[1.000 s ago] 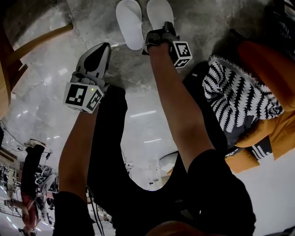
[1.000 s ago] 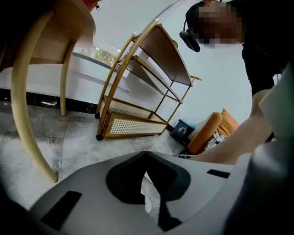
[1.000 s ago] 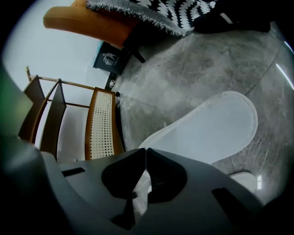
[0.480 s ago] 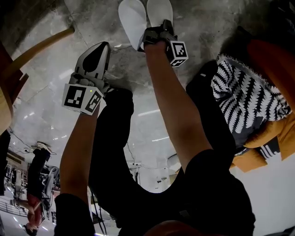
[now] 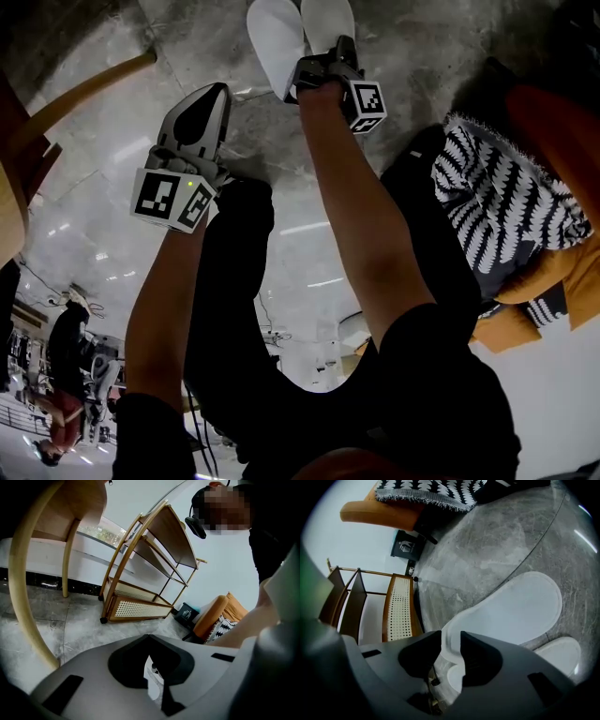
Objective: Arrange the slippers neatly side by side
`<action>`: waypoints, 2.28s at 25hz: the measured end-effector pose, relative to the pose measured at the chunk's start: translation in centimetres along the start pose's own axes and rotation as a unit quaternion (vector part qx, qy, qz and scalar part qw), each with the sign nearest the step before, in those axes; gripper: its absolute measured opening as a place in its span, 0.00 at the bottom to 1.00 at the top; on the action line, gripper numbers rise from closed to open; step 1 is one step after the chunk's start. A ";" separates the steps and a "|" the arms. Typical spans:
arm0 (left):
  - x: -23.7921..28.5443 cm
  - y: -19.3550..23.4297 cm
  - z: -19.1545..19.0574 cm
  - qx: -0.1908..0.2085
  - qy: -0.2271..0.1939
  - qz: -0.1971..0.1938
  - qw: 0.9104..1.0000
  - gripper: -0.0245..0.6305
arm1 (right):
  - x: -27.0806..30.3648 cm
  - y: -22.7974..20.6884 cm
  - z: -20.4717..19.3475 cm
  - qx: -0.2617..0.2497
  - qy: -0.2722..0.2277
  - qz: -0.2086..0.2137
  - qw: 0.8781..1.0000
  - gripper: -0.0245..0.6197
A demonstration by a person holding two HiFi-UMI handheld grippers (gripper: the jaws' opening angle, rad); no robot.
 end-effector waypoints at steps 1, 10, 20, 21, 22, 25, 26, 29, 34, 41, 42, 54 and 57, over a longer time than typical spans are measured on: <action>0.0 -0.2 0.1 -0.001 -0.001 0.001 1.000 0.06 | -0.1 0.0 0.1 -0.003 0.003 -0.003 1.000 0.25; -0.4 -2.7 2.4 0.005 -0.011 0.015 1.000 0.06 | -4.6 1.6 2.8 -0.082 0.030 -0.039 0.995 0.26; -2.6 -10.8 13.2 -0.002 -0.066 0.054 0.996 0.06 | -13.1 21.6 4.7 -0.408 0.258 0.155 0.862 0.09; -2.7 -11.5 14.8 0.000 -0.075 0.056 0.996 0.06 | -14.3 24.1 4.6 -0.448 0.273 0.183 0.832 0.09; -2.7 -12.3 16.5 0.003 -0.083 0.058 0.995 0.06 | -15.5 26.6 4.5 -0.485 0.284 0.212 0.800 0.09; -3.3 -15.6 21.9 0.015 -0.102 0.059 0.993 0.06 | -20.0 34.5 4.4 -0.589 0.298 0.297 0.690 0.09; -3.6 -16.8 23.9 0.021 -0.108 0.056 0.992 0.06 | -21.8 37.1 4.2 -0.616 0.295 0.327 0.653 0.09; -5.5 -20.6 29.7 0.043 -0.130 0.042 0.990 0.06 | -28.1 44.1 4.0 -0.667 0.276 0.402 0.563 0.09; -10.1 -26.2 38.2 0.063 -0.171 0.027 0.983 0.06 | -38.3 52.9 4.2 -0.695 0.249 0.490 0.463 0.09; -16.2 -32.5 47.2 0.097 -0.189 0.010 0.977 0.06 | -49.0 61.6 4.8 -0.675 0.242 0.570 0.402 0.09; -16.9 -33.2 48.1 0.098 -0.192 0.005 0.977 0.06 | -50.3 62.8 5.0 -0.666 0.246 0.579 0.402 0.09; -24.3 -38.7 56.9 0.154 -0.304 -0.020 0.940 0.06 | -59.9 74.6 12.4 -0.596 0.152 0.688 0.384 0.09; -25.9 -38.8 57.6 0.163 -0.318 -0.021 0.934 0.06 | -60.5 74.3 13.7 -0.594 0.130 0.685 0.401 0.09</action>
Point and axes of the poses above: the fingertips, and each gripper's own axes: x forward along the fingers, y to its left, z out of its top, the point moved 9 cm from there along -x, backward along the fingers, and after that the axes turned 12 degrees about -y, right-handed, at the moved point
